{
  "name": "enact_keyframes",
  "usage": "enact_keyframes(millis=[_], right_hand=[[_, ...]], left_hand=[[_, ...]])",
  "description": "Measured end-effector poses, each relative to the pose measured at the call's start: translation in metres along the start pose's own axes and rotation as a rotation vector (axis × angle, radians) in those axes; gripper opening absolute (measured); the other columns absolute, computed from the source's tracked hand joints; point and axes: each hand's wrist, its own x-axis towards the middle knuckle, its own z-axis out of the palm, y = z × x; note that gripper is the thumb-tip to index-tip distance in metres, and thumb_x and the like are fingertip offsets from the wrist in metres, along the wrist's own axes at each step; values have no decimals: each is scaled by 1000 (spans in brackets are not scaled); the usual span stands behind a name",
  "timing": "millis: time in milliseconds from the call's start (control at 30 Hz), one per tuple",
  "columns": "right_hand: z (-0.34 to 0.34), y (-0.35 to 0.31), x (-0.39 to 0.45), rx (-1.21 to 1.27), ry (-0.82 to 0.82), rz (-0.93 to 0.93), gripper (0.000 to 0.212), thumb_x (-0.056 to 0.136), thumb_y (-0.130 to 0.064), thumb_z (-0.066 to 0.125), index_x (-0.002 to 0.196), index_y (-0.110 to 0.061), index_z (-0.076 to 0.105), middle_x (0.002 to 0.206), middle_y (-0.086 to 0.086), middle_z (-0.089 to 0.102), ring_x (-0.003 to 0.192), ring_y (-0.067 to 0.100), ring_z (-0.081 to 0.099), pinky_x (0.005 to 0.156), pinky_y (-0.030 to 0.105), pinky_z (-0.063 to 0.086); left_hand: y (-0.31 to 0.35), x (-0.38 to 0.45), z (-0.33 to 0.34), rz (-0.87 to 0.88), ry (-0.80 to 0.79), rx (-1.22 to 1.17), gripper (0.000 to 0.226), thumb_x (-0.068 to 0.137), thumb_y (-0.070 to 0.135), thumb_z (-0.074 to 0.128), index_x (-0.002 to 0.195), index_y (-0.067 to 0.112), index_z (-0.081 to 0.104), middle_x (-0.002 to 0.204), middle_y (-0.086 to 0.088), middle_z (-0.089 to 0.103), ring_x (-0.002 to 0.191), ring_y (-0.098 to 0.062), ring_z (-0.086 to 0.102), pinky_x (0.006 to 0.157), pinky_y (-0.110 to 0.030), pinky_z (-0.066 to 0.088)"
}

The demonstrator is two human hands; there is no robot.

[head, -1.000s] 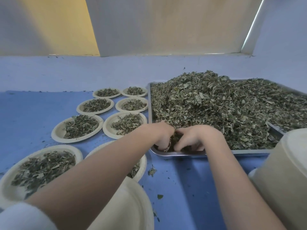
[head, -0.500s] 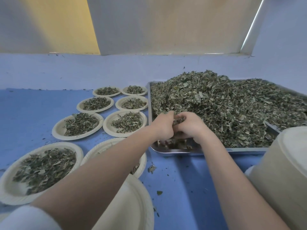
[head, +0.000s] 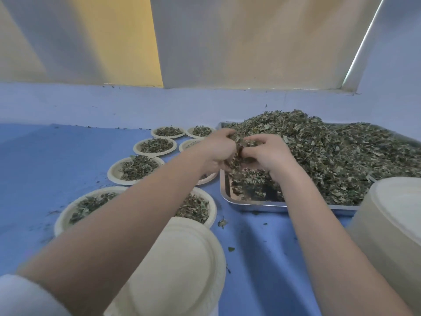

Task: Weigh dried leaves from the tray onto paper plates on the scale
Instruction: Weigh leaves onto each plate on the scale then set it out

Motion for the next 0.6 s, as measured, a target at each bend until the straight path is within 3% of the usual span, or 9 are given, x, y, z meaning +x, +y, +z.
enact_keyframes(millis=[133, 200, 333, 400, 500, 600], right_hand=[[16, -25, -34, -9, -164, -5, 31, 76, 7, 70, 101, -11, 67, 114, 14, 61, 81, 28, 71, 56, 27, 58], [27, -29, -55, -36, -272, -19, 33, 76, 6, 70, 106, -8, 68, 110, 14, 64, 76, 27, 72, 59, 29, 59], [50, -26, -99, -111, -508, -50, 23, 78, 2, 72, 94, -14, 69, 86, 2, 67, 68, 21, 72, 60, 29, 59], [54, -20, -114, -310, -601, -52, 28, 76, -17, 79, 102, -22, 68, 83, 0, 68, 69, 22, 72, 64, 33, 60], [50, -19, -125, -673, -518, -119, 42, 68, -51, 76, 106, -37, 65, 87, -3, 69, 70, 18, 71, 71, 36, 59], [47, -22, -130, -677, -406, -180, 31, 73, -53, 73, 100, -40, 66, 86, -11, 69, 67, 13, 70, 68, 32, 59]], left_hand=[[1, -56, -35, 2, -47, -160, 64, 74, -28, 26, 116, 10, 57, 124, -23, 52, 100, -35, 57, 59, -40, 56], [-6, -88, -53, -22, -88, -217, 64, 75, -28, 26, 121, 6, 54, 120, -25, 55, 92, -33, 62, 57, -40, 58], [-28, -142, -82, -130, -173, -150, 61, 79, -23, 37, 129, 9, 50, 124, -21, 59, 101, -36, 65, 77, -55, 55], [-39, -161, -92, -198, -185, 5, 71, 78, -17, 52, 138, 19, 41, 137, -11, 51, 115, -31, 58, 85, -55, 52], [-50, -181, -102, -214, -160, 195, 69, 89, -3, 55, 144, 34, 34, 153, 6, 30, 133, -15, 39, 86, -43, 55], [-55, -189, -107, -142, -138, 267, 59, 92, 4, 55, 139, 38, 41, 150, 21, 28, 136, -4, 32, 91, -37, 53]])
